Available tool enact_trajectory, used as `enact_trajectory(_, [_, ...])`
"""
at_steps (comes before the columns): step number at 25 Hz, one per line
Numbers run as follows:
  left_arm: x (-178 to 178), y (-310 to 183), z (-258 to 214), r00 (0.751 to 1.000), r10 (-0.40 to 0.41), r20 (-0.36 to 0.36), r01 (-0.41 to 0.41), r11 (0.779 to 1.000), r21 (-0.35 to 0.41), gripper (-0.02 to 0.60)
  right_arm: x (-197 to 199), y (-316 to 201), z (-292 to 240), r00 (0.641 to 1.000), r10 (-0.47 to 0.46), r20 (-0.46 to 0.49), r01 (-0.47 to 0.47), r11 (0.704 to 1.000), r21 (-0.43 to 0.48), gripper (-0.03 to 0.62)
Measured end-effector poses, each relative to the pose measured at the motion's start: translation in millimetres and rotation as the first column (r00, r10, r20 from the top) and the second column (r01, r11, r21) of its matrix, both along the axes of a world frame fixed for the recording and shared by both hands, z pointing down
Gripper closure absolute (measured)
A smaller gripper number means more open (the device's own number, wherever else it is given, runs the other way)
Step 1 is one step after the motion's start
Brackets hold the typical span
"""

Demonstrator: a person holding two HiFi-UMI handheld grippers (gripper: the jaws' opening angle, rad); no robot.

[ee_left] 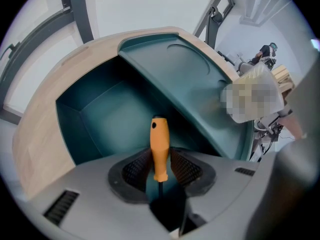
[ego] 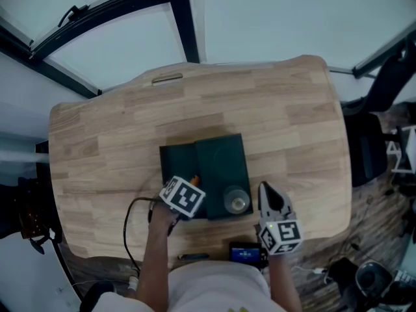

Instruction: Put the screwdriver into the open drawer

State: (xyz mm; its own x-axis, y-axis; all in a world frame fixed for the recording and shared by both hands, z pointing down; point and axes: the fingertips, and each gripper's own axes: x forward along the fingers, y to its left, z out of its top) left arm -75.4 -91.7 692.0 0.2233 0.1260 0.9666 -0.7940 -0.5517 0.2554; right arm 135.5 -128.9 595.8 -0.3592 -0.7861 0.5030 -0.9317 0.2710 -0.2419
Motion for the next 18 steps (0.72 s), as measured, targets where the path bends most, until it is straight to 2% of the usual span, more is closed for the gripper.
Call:
enact_trajectory(7, [-7,4,-6,1.000,-0.007,-0.018,0.008,1.000,0.026,0.476,2,9,0,1.000,-0.002,0.003,0.002,1.000,-0.003,0.598])
enact_trajectory(14, [-20,-9,-16,1.000,0.002,0.013,-0.003,0.994,0.108,0.476,3,15,-8,1.000,0.009,-0.001,-0.009,1.000,0.013,0.598])
enact_trajectory(18, [-20,-12,-22,1.000,0.002,0.006,-0.002,0.988,0.153,0.476,7,17,-11,1.000,0.016,-0.009,-0.016,1.000,0.026,0.597])
